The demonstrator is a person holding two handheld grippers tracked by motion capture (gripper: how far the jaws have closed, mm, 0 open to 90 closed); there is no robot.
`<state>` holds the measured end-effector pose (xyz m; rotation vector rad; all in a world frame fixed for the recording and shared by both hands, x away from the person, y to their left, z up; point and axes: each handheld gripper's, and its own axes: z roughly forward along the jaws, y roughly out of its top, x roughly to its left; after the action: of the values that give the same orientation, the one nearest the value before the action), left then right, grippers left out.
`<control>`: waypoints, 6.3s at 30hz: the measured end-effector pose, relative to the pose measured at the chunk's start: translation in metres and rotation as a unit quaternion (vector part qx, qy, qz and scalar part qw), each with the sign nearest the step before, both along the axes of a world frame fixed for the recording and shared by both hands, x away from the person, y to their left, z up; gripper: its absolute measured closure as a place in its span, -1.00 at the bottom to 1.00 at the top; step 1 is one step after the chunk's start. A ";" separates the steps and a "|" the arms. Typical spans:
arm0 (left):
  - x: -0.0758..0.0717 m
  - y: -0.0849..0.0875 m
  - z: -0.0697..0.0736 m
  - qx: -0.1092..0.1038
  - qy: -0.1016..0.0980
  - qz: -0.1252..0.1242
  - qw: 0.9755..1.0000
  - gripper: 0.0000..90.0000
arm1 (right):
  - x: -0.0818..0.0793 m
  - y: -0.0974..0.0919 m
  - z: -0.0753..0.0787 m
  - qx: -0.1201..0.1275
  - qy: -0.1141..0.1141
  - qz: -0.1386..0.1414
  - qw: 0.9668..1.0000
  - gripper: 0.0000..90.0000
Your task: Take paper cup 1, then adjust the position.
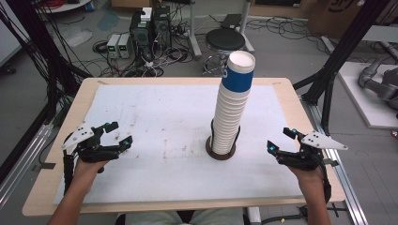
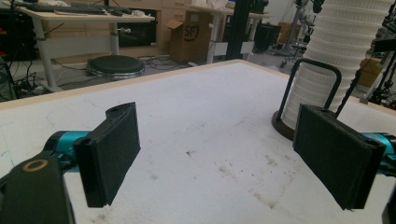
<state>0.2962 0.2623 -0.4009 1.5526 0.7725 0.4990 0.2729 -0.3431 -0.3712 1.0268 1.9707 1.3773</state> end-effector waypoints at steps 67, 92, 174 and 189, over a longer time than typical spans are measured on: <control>0.082 -0.228 0.232 0.045 -0.025 -0.269 0.962 -0.67 | 0.002 0.002 0.002 0.009 0.045 0.031 0.998 -0.59; 0.094 -0.264 0.242 0.038 -0.028 -0.272 0.961 -0.35 | 0.001 0.000 0.003 0.013 0.043 0.031 0.999 -0.59; 0.022 -0.055 0.064 -0.012 -0.013 -0.144 0.989 -0.34 | -0.002 0.045 -0.018 -0.005 0.046 0.087 0.995 -0.59; 0.016 -0.063 0.055 -0.013 -0.008 -0.158 0.987 -0.34 | -0.010 0.050 -0.013 0.007 0.037 0.111 0.993 -0.59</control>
<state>0.3120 0.1997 -0.3455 1.6076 0.5046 0.2646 0.2633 -0.2928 -0.3846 0.8958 2.1874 1.4894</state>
